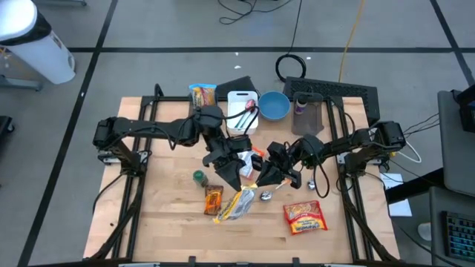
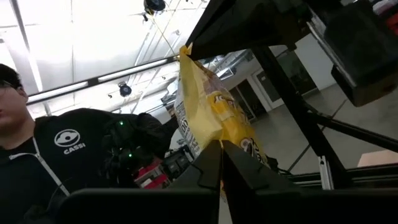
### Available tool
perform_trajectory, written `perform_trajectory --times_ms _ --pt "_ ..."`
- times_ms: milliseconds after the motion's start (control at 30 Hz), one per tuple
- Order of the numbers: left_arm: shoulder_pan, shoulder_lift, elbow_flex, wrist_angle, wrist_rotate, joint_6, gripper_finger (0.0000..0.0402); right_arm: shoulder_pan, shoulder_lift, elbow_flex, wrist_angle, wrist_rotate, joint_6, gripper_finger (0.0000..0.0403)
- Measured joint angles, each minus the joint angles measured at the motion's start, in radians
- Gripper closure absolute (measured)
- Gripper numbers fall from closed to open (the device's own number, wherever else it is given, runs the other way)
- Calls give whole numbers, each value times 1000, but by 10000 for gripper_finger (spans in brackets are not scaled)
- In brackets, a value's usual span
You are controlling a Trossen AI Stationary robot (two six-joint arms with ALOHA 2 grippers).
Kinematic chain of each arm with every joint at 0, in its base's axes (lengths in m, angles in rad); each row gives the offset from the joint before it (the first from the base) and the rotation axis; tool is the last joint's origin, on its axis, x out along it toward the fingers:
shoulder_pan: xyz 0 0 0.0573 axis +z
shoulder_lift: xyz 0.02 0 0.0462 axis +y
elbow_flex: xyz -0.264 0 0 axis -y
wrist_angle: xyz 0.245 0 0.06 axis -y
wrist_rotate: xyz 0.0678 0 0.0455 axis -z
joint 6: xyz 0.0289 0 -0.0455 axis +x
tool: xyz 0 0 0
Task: Pick & Place Food Item
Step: Put the yellow noodle pack into the left black bin
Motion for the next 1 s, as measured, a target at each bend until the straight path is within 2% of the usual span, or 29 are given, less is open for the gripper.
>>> perform_trajectory --times_ms 267,733,1000 --pt "22 0 0 2 -30 29 396 0 0 0 -10 -1 13 402" --pt "30 0 0 2 -49 -5 295 -10 -1 0 -16 -2 31 403" --pt "77 0 0 8 88 -34 260 -10 -1 0 -18 2 42 403"
